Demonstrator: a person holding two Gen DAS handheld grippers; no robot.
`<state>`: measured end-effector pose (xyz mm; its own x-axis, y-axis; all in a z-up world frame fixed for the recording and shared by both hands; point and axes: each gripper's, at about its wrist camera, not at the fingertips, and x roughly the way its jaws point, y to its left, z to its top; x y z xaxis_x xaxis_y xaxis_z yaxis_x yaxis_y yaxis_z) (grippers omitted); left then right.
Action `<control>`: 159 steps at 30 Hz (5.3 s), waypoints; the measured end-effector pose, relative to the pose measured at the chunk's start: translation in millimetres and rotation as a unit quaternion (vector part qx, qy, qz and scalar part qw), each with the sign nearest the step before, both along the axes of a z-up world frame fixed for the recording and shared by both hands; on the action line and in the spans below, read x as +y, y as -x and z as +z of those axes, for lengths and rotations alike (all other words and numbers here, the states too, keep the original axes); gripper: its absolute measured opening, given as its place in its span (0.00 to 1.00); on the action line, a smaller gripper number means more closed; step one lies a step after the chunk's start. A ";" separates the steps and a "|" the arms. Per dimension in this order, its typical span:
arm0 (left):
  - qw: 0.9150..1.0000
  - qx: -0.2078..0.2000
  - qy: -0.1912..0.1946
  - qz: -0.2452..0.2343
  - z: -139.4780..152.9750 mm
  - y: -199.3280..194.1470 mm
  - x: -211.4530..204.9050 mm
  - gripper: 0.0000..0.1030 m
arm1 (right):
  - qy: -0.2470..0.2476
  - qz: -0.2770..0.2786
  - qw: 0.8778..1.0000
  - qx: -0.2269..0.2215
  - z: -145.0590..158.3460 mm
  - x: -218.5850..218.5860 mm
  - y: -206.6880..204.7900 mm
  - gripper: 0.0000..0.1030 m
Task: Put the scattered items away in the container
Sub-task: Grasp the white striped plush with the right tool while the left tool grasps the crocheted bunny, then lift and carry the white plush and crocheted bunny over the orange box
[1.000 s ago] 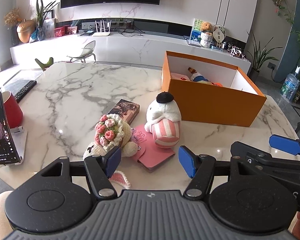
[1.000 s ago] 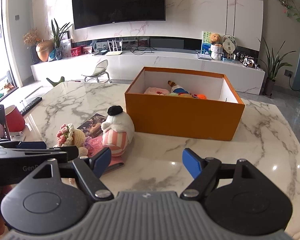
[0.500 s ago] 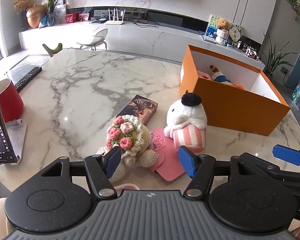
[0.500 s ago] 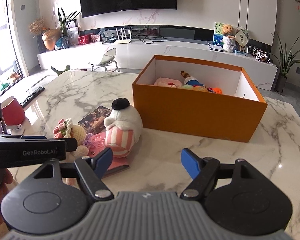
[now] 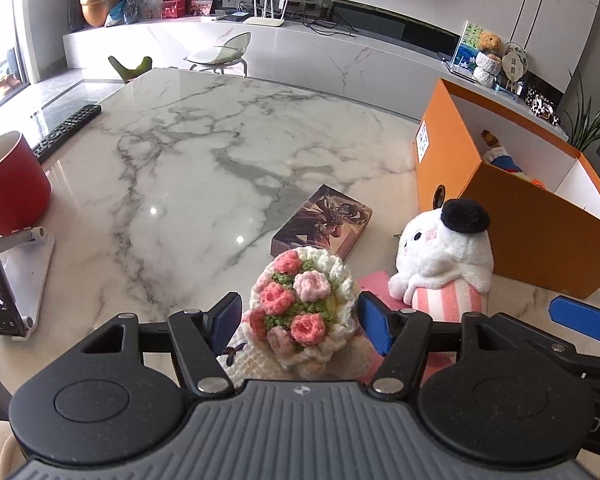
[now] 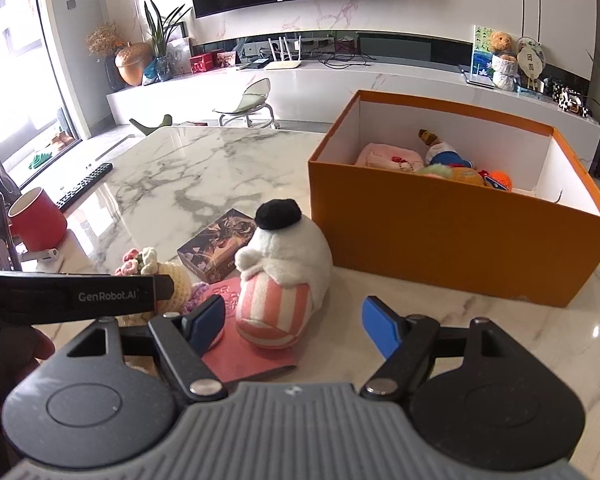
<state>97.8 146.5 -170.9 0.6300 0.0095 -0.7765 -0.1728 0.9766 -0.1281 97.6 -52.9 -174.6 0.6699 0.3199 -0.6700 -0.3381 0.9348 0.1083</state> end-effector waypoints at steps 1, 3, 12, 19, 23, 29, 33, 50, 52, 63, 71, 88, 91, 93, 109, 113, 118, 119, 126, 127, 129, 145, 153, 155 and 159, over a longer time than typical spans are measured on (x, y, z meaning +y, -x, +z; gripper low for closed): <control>1.000 0.002 0.006 0.000 -1.7 -1.4 1.4 0.73 | 0.001 0.002 1.000 0.001 -2.1 2.1 -4.0 0.75; 1.000 0.005 0.018 0.000 -5.2 -4.1 4.1 0.74 | 0.000 0.002 1.000 0.006 -6.7 5.2 -11.9 0.75; 0.999 0.009 0.037 -0.001 -17.8 -14.2 9.7 0.78 | -0.014 -0.005 0.999 0.042 -28.3 13.6 -44.8 0.72; 0.999 0.004 0.049 0.007 -23.7 -16.3 12.2 0.76 | -0.055 -0.009 0.995 0.084 -44.0 7.6 -61.9 0.72; 0.999 0.003 0.034 -0.001 -26.1 -16.6 7.1 0.76 | -0.068 -0.010 0.992 0.104 -51.0 6.4 -65.2 0.61; 1.000 -0.007 0.023 -0.005 -23.4 -11.9 3.1 0.69 | -0.047 -0.003 0.995 0.088 -43.7 10.8 -57.3 0.57; 1.000 -0.010 0.019 -0.004 -21.1 -8.3 1.5 0.67 | -0.038 -0.002 0.997 0.069 -32.3 7.1 -48.9 0.55; 0.997 -0.064 0.004 -0.038 31.9 32.4 -30.4 0.65 | -0.028 -0.041 0.999 0.018 9.2 -46.5 6.9 0.54; 0.997 -0.068 0.003 -0.045 38.9 36.9 -36.7 0.65 | -0.028 -0.047 0.998 0.013 13.7 -53.8 13.9 0.54; 0.992 -0.090 -0.001 -0.090 72.6 55.9 -76.9 0.65 | -0.040 -0.082 0.996 -0.015 37.7 -92.3 50.8 0.54; 0.987 -0.104 -0.004 -0.125 88.0 63.4 -109.9 0.65 | -0.042 -0.106 0.993 -0.029 52.7 -122.4 75.6 0.54; 0.973 -0.130 -0.014 -0.191 105.7 69.1 -171.6 0.65 | -0.049 -0.162 0.983 -0.066 79.2 -184.3 114.1 0.54; 0.972 -0.132 -0.016 -0.196 108.5 68.7 -174.8 0.65 | -0.050 -0.164 0.983 -0.068 81.2 -187.9 114.3 0.54; 0.971 -0.133 -0.017 -0.197 110.3 66.9 -175.5 0.65 | -0.051 -0.164 0.983 -0.068 82.5 -189.6 113.9 0.54; 0.969 -0.131 -0.024 -0.209 123.9 30.7 -177.7 0.65 | -0.033 -0.140 0.987 -0.073 104.8 -187.5 82.4 0.54; 0.969 -0.130 -0.024 -0.211 126.0 18.0 -179.3 0.65 | -0.031 -0.130 0.989 -0.065 107.4 -187.6 66.9 0.54; 0.967 -0.129 -0.027 -0.218 128.1 1.4 -181.5 0.65 | -0.029 -0.115 0.991 -0.057 111.3 -187.9 44.6 0.54; 0.967 -0.129 -0.027 -0.219 128.6 -2.2 -181.8 0.65 | -0.030 -0.111 0.992 -0.055 112.1 -187.9 39.5 0.54; 0.964 -0.136 -0.032 -0.224 135.0 -29.9 -182.4 0.65 | -0.018 -0.087 0.995 -0.048 119.4 -187.6 1.7 0.54; 0.964 -0.138 -0.031 -0.224 136.6 -35.6 -181.8 0.65 | -0.017 -0.085 0.995 -0.048 120.6 -188.1 -3.7 0.54; 0.965 -0.138 -0.030 -0.223 138.0 -46.1 -179.2 0.65 | -0.014 -0.082 0.995 -0.049 122.8 -189.6 -15.0 0.54; 0.968 -0.100 -0.014 -0.230 112.7 -134.1 -181.3 0.65 | 0.028 -0.068 0.997 0.014 82.5 -195.0 -137.2 0.54; 0.970 -0.072 0.004 -0.233 81.9 -164.0 -183.3 0.65 | 0.069 -0.086 0.992 0.062 36.1 -185.6 -193.1 0.54; 0.970 -0.066 0.009 -0.234 75.7 -168.6 -183.6 0.65 | 0.077 -0.085 0.991 0.071 26.8 -183.9 -201.0 0.54; 0.970 -0.057 0.015 -0.236 67.5 -174.3 -181.9 0.65 | 0.088 -0.083 0.989 0.087 11.0 -179.7 -212.1 0.54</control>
<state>272.1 -35.4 -103.4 0.6399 -0.3223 -0.6976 0.3093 0.9390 -0.1501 309.7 -232.6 -163.6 0.5728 0.0833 -0.8154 -0.1698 0.9853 -0.0186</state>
